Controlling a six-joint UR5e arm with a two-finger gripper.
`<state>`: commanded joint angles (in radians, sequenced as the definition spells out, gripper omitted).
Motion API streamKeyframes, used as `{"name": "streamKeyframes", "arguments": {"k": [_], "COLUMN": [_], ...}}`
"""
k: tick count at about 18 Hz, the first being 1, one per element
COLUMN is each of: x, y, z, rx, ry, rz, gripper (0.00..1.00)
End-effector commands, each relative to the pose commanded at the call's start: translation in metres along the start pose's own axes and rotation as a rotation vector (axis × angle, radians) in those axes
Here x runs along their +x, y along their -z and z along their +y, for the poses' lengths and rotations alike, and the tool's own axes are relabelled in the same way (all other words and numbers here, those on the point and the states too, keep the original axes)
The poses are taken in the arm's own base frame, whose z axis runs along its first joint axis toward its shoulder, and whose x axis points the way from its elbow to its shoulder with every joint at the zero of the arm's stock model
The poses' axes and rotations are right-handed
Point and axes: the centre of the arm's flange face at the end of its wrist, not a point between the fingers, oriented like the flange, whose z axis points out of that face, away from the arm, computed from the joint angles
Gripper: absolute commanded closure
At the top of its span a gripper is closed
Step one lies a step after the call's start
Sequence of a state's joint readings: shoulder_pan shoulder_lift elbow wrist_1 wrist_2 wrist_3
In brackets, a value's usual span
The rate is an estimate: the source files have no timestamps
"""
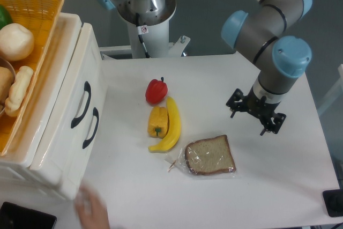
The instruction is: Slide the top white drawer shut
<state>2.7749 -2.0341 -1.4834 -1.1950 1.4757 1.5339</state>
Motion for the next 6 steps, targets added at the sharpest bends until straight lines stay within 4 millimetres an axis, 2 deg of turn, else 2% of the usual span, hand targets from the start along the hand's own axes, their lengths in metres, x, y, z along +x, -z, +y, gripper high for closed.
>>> {"name": "streamKeyframes", "arguments": {"k": [6], "x": [-0.01], "y": [-0.002], "z": [0.024], "rx": [-0.054], "ry": [-0.037], "rz": [-0.01], "gripper": [0.0]}}
